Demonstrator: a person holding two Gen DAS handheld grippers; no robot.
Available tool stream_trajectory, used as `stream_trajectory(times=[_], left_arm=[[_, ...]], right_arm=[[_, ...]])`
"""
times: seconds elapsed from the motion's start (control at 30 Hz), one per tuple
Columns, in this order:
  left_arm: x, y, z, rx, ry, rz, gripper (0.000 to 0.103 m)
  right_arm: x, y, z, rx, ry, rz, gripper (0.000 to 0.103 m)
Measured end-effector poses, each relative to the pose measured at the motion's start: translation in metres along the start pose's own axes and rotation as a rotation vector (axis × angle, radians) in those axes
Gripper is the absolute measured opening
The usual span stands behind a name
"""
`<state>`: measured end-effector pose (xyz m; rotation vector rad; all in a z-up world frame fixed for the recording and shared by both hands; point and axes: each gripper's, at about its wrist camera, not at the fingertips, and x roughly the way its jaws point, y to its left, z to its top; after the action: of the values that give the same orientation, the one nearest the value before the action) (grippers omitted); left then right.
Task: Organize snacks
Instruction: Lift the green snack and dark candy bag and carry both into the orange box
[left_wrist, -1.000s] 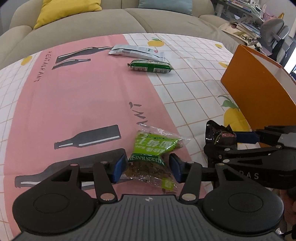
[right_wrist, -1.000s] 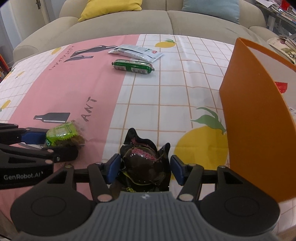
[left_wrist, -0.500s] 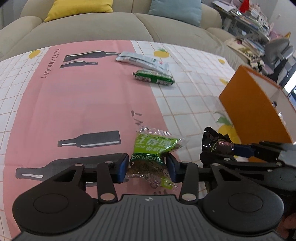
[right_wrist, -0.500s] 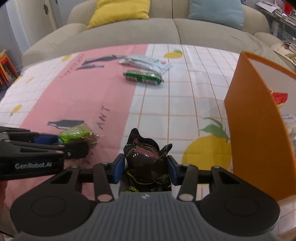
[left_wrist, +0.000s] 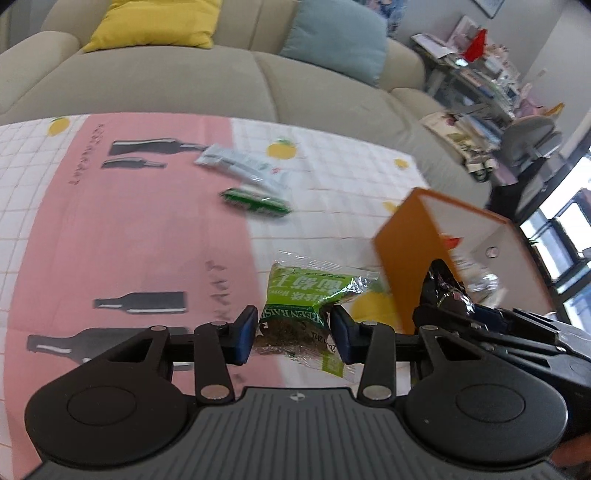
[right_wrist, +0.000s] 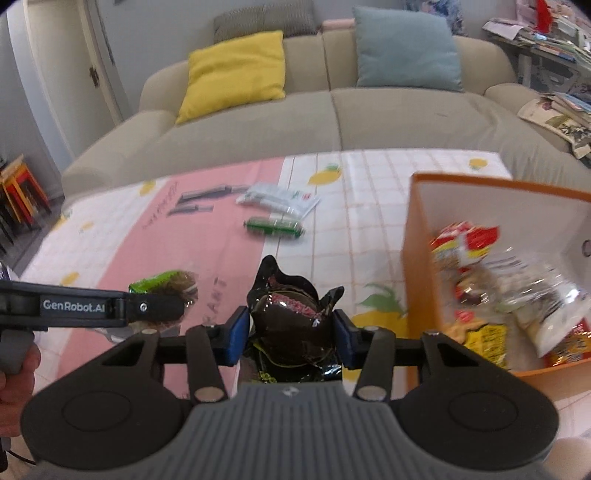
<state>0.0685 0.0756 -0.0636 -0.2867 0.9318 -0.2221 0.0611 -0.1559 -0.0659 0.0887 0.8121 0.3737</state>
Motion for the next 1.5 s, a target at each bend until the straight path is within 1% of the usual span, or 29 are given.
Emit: stream_trajectory(times=[0.17, 0.33, 0.5, 0.63, 0.8, 0.97, 1.2, 1.3, 1.4, 1.5], left_arm=[[-0.006, -0.037, 0.013, 0.06, -0.01, -0.043, 0.048], [-0.002, -0.083, 0.032, 0.145, -0.015, -0.103, 0.048], [0.015, -0.129, 0.047, 0.222, -0.001, -0.162, 0.048], [0.04, -0.165, 0.056, 0.288, 0.035, -0.196, 0.048], [0.077, -0.202, 0.056, 0.372, 0.104, -0.214, 0.048], [0.11, -0.221, 0.052, 0.449, 0.169, -0.229, 0.048], [0.152, -0.231, 0.052, 0.443, 0.233, -0.237, 0.048], [0.166, -0.239, 0.049, 0.48, 0.244, -0.211, 0.048], [0.18, -0.241, 0.048, 0.48, 0.267, -0.203, 0.048], [0.189, -0.243, 0.045, 0.507, 0.279, -0.186, 0.048]], right_arm=[[-0.027, -0.031, 0.017, 0.023, -0.049, -0.023, 0.047], [-0.047, -0.071, 0.029, 0.025, -0.074, -0.088, 0.047], [-0.061, -0.109, 0.038, 0.009, -0.081, -0.162, 0.047], [-0.065, -0.139, 0.043, 0.002, -0.06, -0.213, 0.047], [-0.053, -0.173, 0.046, -0.014, -0.002, -0.259, 0.047], [-0.039, -0.194, 0.044, -0.022, 0.049, -0.283, 0.047], [-0.011, -0.215, 0.038, -0.018, 0.109, -0.3, 0.047], [-0.002, -0.221, 0.035, -0.036, 0.132, -0.315, 0.047], [0.005, -0.226, 0.032, -0.057, 0.153, -0.327, 0.047], [0.013, -0.231, 0.028, -0.071, 0.179, -0.336, 0.047]])
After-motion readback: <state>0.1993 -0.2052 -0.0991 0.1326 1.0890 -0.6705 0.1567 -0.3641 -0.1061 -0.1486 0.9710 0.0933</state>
